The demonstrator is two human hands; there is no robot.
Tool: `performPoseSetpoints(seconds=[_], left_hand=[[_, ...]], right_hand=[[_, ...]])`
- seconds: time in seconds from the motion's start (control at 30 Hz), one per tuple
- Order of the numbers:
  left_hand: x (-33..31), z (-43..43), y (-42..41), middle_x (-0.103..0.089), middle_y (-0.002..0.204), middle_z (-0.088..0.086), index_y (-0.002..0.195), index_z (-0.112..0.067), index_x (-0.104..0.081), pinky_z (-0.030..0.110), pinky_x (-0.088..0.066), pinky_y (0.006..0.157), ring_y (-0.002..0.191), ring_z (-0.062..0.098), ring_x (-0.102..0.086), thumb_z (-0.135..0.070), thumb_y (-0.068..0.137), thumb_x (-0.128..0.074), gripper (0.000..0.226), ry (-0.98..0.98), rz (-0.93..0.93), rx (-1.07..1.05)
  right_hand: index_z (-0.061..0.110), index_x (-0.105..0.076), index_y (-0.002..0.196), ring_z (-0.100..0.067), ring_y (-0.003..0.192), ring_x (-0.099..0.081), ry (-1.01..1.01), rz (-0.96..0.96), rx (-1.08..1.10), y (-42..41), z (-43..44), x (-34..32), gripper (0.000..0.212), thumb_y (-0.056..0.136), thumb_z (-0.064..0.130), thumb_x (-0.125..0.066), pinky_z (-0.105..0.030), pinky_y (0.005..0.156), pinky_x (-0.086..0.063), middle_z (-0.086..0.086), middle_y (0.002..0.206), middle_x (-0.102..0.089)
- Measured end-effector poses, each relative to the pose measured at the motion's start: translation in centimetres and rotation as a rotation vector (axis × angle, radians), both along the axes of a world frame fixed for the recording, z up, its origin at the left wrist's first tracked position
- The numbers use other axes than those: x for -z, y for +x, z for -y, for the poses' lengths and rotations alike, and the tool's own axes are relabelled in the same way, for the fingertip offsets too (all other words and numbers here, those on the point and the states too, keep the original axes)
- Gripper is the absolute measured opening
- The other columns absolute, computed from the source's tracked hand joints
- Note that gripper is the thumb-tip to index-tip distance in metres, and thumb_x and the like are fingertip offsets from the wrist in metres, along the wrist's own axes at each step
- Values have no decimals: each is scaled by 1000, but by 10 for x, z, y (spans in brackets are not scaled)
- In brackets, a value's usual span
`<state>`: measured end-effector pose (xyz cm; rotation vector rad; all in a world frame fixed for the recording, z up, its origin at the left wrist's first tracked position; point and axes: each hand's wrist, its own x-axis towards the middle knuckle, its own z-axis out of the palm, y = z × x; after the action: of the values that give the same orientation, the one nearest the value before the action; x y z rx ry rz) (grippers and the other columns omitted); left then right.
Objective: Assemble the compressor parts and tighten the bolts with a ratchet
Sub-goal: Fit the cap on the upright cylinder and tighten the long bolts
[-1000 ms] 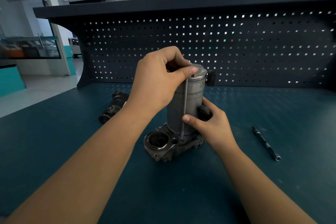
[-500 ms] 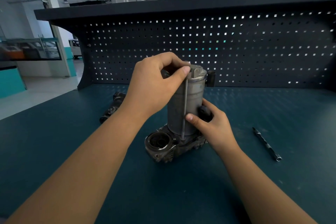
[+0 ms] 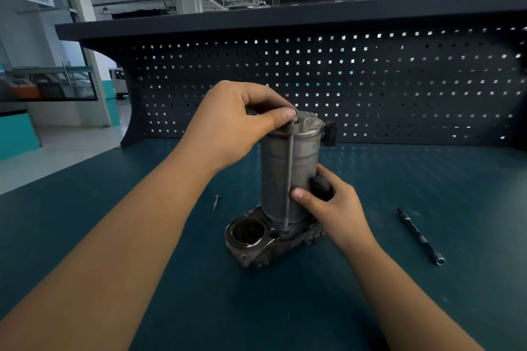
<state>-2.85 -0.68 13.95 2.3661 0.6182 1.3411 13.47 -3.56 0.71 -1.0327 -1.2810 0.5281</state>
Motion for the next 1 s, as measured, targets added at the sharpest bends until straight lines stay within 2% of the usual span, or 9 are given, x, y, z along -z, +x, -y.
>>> performPoseSetpoints(seconds=[0.2,0.3,0.43,0.6,0.7,0.8,0.83,0.93,1.0], left_hand=[[6,5,9,-69,70,-14,70,-27,-71,11,-51,62,66,-2,-64,-28,70,-77,7,-34,108,-11],[8,4,11,-70,70,-13,72,-25,-71,15,-54,66,66,0,-66,-21,75,-75,6,-64,144,1],[14,5,12,-70,72,-13,77,-26,-71,19,-55,70,70,1,-66,-15,79,-71,11,-32,174,0],[15,6,13,-69,80,-14,82,-28,-68,21,-55,75,77,0,-65,-10,83,-67,19,-18,155,-17],[13,6,11,-69,80,-12,82,-29,-68,28,-55,78,78,1,-65,-11,84,-65,18,-33,126,-15],[13,7,13,-70,75,-9,80,-25,-70,26,-56,73,74,2,-66,-26,80,-70,1,-67,155,-21],[13,7,15,-71,74,-7,80,-23,-70,29,-56,72,74,5,-67,-29,76,-74,8,-80,181,-34],[14,6,18,-70,73,-4,81,-20,-69,35,-58,72,73,11,-68,-26,71,-78,15,-104,230,-47],[14,7,17,-70,71,-6,82,-21,-68,30,-58,70,70,6,-67,-21,74,-76,12,-97,237,-34]], right_hand=[[35,-59,112,-4,101,-65,0,-2,4,0,1,0,57,58,46,-74,-24,86,-53,13,104,-71],[36,-59,111,-4,100,-65,-4,-2,9,0,2,-1,55,59,44,-73,-26,87,-53,15,103,-71],[20,-58,124,-7,104,-64,-5,-9,23,-1,2,-2,72,58,45,-73,-34,93,-51,6,110,-70],[17,-57,127,-7,103,-64,-14,1,38,-1,2,-1,76,58,47,-73,-35,93,-52,5,109,-70],[19,-58,126,-6,103,-64,-19,-3,37,-1,3,-1,76,57,48,-73,-34,92,-52,7,108,-70],[21,-58,125,-6,103,-64,-15,-5,31,-1,2,-1,75,57,47,-73,-32,91,-53,7,108,-70],[20,-58,126,-6,103,-64,-14,-6,27,-1,2,-1,75,58,47,-73,-32,91,-52,7,109,-70],[28,-60,119,-5,101,-65,-4,-3,14,-1,1,0,64,59,45,-73,-26,87,-53,10,105,-71],[36,-60,112,-3,99,-65,5,3,7,-1,1,0,54,60,44,-73,-21,83,-52,14,103,-71]])
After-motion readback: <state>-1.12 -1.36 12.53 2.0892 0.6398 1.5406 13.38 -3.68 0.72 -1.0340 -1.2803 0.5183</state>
